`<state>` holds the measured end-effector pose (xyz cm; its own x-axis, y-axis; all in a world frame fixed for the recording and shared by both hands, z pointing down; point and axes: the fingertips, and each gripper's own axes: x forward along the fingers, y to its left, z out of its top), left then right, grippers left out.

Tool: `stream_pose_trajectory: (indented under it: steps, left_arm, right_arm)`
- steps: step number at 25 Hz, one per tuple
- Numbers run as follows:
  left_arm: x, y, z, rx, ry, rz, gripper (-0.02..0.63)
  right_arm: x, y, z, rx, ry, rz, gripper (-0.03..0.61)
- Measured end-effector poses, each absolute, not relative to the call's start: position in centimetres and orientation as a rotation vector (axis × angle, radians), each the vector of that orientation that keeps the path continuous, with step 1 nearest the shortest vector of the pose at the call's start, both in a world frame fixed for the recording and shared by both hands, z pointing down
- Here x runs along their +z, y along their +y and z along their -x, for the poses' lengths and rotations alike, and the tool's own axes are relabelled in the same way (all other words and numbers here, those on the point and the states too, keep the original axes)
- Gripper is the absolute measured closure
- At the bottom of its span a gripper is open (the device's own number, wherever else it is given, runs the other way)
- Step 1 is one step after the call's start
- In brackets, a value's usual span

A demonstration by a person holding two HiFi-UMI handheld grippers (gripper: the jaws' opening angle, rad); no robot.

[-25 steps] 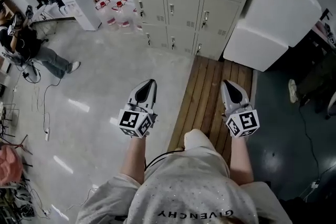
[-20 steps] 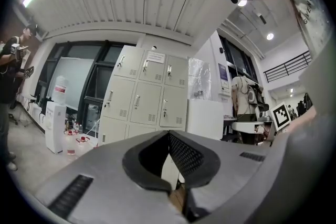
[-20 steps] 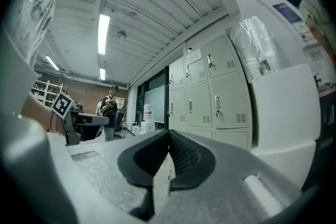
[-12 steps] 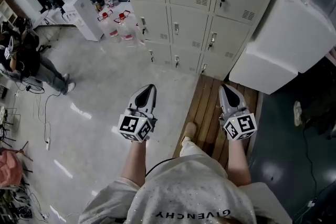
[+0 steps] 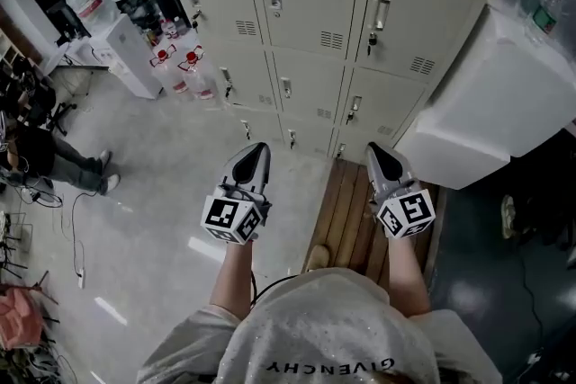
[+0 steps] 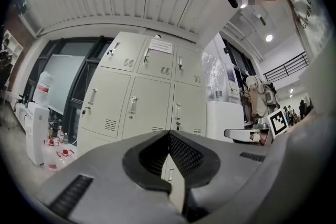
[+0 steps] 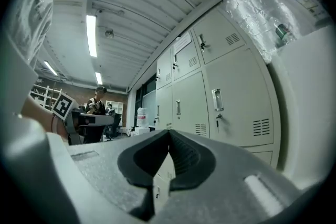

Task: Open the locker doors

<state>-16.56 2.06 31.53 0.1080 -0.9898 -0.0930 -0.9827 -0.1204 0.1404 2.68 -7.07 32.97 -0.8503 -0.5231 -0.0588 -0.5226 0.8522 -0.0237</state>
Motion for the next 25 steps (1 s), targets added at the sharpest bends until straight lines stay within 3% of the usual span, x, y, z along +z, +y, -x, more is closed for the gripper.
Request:
stream_pose_trajectory:
  steps: [16,25]
  left_arm:
    - [33.7,-10.5,16.0,-0.213,-1.895,-2.384,0.615]
    - [34.7,-21.0,17.7,-0.25,-1.745,-2.524,0.615]
  right_arm:
    - [34.0,-17.7,-2.4,-0.046,2.933,0.965,0.58]
    - [32.6,-25.8,1.6,0.065,2.841,1.056,0.554]
